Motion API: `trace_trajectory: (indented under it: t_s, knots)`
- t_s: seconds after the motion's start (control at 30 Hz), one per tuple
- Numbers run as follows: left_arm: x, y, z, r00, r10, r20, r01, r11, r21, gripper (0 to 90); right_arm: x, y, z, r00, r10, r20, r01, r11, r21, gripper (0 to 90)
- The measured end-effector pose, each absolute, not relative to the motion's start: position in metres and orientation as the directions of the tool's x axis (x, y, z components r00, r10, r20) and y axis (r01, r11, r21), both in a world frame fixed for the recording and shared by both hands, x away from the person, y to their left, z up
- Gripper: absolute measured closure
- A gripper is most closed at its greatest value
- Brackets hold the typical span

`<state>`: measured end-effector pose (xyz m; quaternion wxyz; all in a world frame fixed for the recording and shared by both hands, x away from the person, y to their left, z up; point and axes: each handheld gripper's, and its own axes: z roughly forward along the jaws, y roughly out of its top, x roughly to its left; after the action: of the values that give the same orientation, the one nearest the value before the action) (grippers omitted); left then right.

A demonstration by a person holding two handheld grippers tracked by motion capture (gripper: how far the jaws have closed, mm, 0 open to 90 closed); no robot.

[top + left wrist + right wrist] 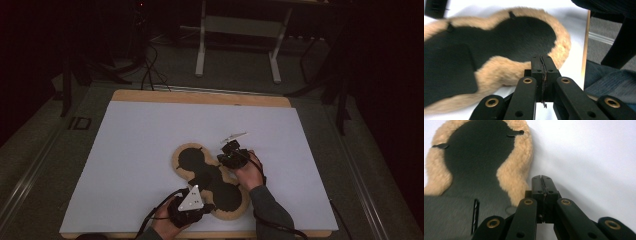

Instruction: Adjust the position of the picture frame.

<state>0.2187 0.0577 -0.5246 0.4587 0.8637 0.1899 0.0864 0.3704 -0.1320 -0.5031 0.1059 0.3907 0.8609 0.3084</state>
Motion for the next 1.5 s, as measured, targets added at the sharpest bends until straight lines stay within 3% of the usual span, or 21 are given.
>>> trace_trajectory:
  t_s: [0.33,0.6,1.03,1.5]
  knots:
    - [0.244,0.085,-0.504,0.866,0.500,-0.003,0.275,-0.472,0.837,89.9,0.340,-0.155,-0.489,-0.720,0.691,0.066,0.558,0.520,0.647,89.7]
    - [0.286,0.106,-0.496,0.802,0.597,0.017,0.327,-0.462,0.824,89.7,0.316,-0.173,-0.492,-0.742,0.666,0.080,0.542,0.524,0.656,89.7]
    - [0.346,0.136,-0.499,0.671,0.740,-0.046,0.462,-0.368,0.807,89.8,0.275,-0.216,-0.500,-0.749,0.653,0.113,0.553,0.522,0.649,89.8]
    - [0.379,0.147,-0.516,0.589,0.804,-0.079,0.562,-0.338,0.755,89.8,0.248,-0.239,-0.511,-0.747,0.654,0.119,0.573,0.544,0.613,89.8]
